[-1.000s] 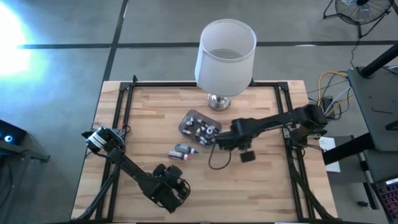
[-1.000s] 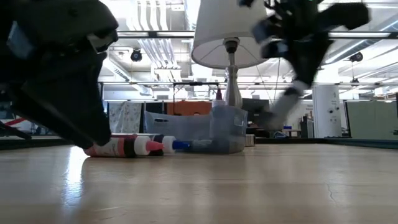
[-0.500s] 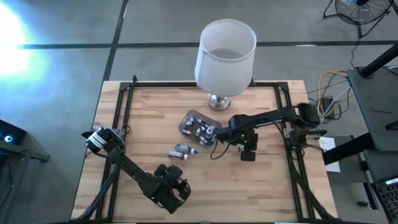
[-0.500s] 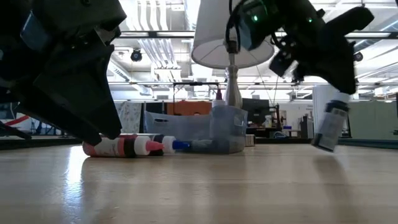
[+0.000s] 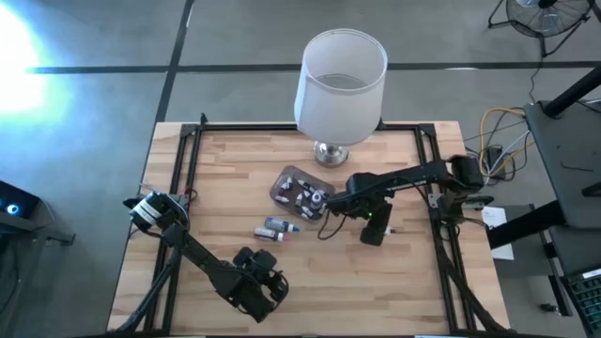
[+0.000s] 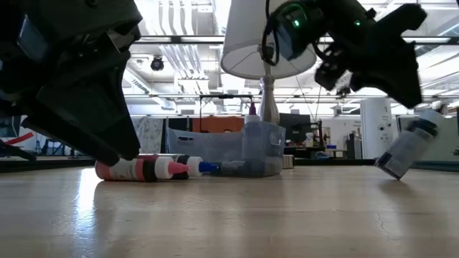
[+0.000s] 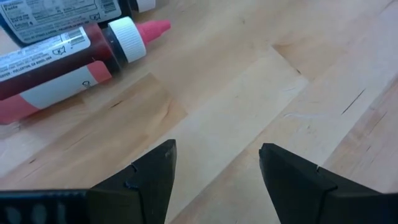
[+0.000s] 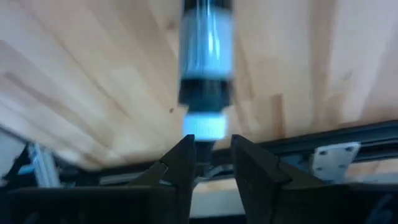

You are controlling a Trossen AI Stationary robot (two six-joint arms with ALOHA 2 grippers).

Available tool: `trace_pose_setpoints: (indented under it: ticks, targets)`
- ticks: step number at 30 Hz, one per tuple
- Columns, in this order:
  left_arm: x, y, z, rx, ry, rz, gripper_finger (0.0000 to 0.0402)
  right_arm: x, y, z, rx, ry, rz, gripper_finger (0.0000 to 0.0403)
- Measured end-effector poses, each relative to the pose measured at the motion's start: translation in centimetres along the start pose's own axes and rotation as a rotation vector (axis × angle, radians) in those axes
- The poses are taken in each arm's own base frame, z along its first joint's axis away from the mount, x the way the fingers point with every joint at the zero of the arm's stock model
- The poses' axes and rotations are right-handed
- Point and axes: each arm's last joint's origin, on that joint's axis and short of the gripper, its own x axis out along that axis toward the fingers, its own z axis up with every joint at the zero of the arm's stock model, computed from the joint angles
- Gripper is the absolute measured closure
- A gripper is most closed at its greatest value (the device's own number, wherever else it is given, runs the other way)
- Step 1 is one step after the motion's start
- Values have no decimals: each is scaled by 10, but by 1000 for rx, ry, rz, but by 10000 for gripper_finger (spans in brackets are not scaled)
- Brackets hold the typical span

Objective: Pick & Place food coloring
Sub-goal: Put the large black food coloring into the black bin

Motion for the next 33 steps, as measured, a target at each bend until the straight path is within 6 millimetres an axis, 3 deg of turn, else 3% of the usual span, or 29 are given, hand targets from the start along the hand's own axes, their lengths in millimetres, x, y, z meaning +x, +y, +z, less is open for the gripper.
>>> trace_pose_setpoints:
  ticks: [6, 12, 16, 20, 27, 33]
  targets:
    - [0, 0, 0, 30, 0, 0, 191, -18, 0, 2, -3, -91, 7, 279]
    - [0, 0, 0, 31, 1, 0, 191, -15, 5, -4, -10, -112, -21, 245]
    - [0, 0, 0, 23, 3, -2, 191, 4, 13, -23, -10, -144, -28, 217]
    - [0, 0, -1, 23, 6, -2, 191, 20, 17, -48, -11, -317, 17, 193]
    - [0, 0, -1, 29, 6, -2, 191, 61, -2, -103, -41, -477, -43, 169]
    - [0, 0, -1, 42, 10, -2, 191, 95, -6, -107, -105, -539, 3, 150]
